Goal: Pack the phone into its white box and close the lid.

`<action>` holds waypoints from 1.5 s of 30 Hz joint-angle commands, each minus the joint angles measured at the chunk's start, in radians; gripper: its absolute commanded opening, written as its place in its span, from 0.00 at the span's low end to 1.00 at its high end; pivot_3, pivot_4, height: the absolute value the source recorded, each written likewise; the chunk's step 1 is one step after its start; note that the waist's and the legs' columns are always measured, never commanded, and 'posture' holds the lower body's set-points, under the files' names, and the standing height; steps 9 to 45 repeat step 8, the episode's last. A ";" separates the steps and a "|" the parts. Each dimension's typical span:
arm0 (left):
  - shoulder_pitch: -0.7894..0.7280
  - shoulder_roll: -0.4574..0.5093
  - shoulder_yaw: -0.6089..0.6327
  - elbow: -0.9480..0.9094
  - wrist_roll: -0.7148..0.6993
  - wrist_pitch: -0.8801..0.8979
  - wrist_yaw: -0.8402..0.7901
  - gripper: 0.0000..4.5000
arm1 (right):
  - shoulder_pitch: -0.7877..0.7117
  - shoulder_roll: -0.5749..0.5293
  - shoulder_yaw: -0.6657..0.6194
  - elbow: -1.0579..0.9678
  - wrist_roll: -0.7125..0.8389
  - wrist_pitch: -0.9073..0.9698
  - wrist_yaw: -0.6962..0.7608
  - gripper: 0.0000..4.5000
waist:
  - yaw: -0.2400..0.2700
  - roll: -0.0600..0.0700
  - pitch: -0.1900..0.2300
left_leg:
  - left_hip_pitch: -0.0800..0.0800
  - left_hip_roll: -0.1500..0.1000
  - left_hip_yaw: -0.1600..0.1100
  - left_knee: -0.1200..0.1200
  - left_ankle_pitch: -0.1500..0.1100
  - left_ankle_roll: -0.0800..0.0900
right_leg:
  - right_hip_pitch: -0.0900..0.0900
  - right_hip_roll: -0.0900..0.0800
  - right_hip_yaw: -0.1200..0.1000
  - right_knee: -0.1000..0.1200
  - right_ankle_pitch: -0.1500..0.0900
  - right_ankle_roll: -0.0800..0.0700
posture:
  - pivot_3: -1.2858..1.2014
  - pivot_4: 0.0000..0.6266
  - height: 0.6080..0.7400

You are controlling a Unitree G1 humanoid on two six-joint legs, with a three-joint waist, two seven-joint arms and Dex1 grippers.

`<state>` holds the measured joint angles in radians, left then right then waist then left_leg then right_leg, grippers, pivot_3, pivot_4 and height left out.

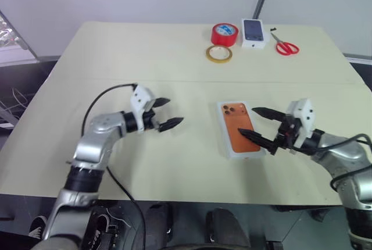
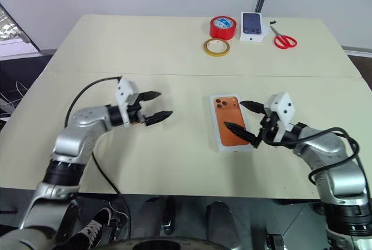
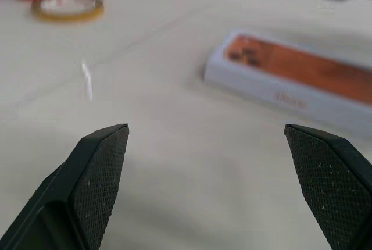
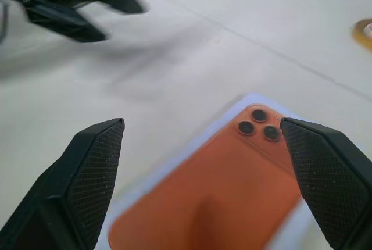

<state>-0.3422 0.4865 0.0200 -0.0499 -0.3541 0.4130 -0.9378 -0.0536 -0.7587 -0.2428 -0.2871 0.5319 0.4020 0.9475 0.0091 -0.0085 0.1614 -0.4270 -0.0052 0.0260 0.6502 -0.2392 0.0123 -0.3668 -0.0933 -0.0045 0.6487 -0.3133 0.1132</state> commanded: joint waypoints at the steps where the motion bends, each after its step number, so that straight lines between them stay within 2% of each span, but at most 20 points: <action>1: 0.043 0.050 0.079 -0.078 -0.042 0.025 0.022 1.00 | -0.008 -0.044 -0.033 0.046 -0.012 -0.052 0.058 0.99 | 0.003 0.000 0.000 | 0.000 0.000 0.000 0.000 0.000 0.000 | 0.000 0.000 0.000 0.000 0.000 0.000 | 0.52 0.24 0.91; 8: 0.160 0.146 0.178 -0.044 -0.047 -0.013 0.022 1.00 | -0.057 -0.068 -0.020 0.153 -0.055 -0.119 0.096 0.99 | -0.004 0.000 0.000 | 0.000 -0.001 0.001 -0.003 0.000 0.000 | -0.001 -0.002 0.000 -0.001 0.000 0.000 | 0.52 0.24 0.91; 45: 0.160 0.146 0.178 -0.044 -0.047 -0.013 0.022 1.00 | -0.057 -0.068 -0.020 0.153 -0.055 -0.119 0.096 0.99 | -0.004 0.000 0.000 | 0.000 -0.001 0.001 -0.003 0.000 0.000 | -0.001 -0.002 0.000 -0.001 0.000 0.000 | 0.52 0.24 0.91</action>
